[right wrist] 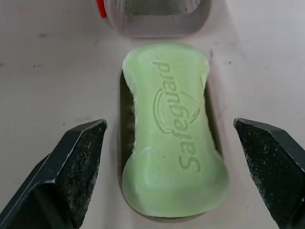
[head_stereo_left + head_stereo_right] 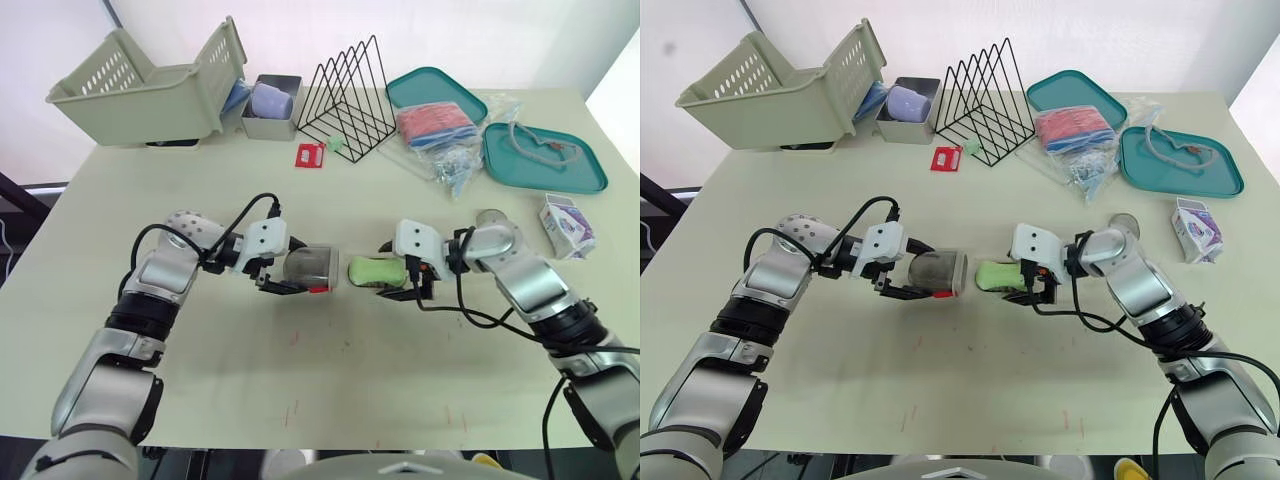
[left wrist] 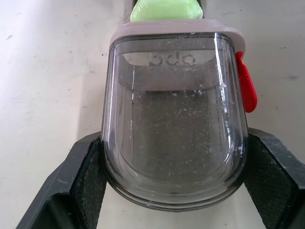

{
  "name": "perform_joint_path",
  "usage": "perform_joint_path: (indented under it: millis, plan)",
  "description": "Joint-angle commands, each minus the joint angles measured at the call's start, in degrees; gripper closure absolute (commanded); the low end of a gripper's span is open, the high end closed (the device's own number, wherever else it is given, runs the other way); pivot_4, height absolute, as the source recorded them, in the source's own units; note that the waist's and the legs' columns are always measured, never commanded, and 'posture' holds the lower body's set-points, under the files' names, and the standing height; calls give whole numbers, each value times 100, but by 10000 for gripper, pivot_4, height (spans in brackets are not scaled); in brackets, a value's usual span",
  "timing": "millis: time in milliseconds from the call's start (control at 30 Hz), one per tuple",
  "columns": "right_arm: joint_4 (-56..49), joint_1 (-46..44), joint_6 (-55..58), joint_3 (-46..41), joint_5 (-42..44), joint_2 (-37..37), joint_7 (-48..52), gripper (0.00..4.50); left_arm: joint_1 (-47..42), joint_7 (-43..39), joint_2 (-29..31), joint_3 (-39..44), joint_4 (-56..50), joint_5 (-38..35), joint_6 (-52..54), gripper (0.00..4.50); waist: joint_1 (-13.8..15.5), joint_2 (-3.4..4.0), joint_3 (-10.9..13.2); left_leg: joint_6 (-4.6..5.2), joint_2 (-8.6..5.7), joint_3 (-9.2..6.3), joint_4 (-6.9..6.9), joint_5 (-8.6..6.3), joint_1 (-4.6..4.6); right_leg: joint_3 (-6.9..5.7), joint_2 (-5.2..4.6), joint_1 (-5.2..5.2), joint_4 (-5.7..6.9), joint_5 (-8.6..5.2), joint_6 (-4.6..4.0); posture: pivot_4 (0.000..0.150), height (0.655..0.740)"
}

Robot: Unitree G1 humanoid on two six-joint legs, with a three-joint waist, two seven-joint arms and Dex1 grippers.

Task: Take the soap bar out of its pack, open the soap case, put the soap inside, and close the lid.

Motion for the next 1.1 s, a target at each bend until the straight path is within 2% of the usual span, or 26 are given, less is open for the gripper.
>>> perform_joint_path:
  millis: [33,400,433,467,567,600,1100]
  plan:
    - [-80,-85,120,-4,18,2,23,0,-18,6,41,132,-142,-119,-16,10552,0,0,0,0,0,0,0,0,0,0,0,0,0,0,0,1500,7400]
    - [234,-166,-9,79,-37,79,96,0,-41,30,16,119,-129,-102,-33,10552,-3,0,0,0,0,0,0,0,1,0,0,0,0,0,0,1500,7400]
    - [252,-173,-30,91,-46,79,105,5224,-40,32,17,118,-132,-101,-33,10552,-3,0,0,0,0,0,0,0,1,0,0,0,0,0,0,1500,7400]
    - [270,-179,-47,102,-50,83,112,7331,-40,32,19,118,-132,-99,-36,10552,-4,0,0,0,0,0,0,0,1,0,0,0,0,0,0,1500,7400]
    - [276,-180,-11,89,-11,120,126,18567,-43,30,27,119,-123,-96,-45,10552,-5,-1,-1,0,0,0,0,0,1,0,0,0,0,0,0,1500,7400]
    - [272,-187,-28,99,-25,116,134,20084,-44,29,30,119,-120,-95,-49,10552,-11,-1,-1,0,0,0,0,0,2,0,0,1,0,0,0,1500,7400]
    - [225,-179,-181,29,-72,91,157,20084,-88,48,10,119,-71,-85,-54,10552,-14,-1,-1,0,1,-1,-1,0,2,0,1,0,0,0,0,1500,7400]
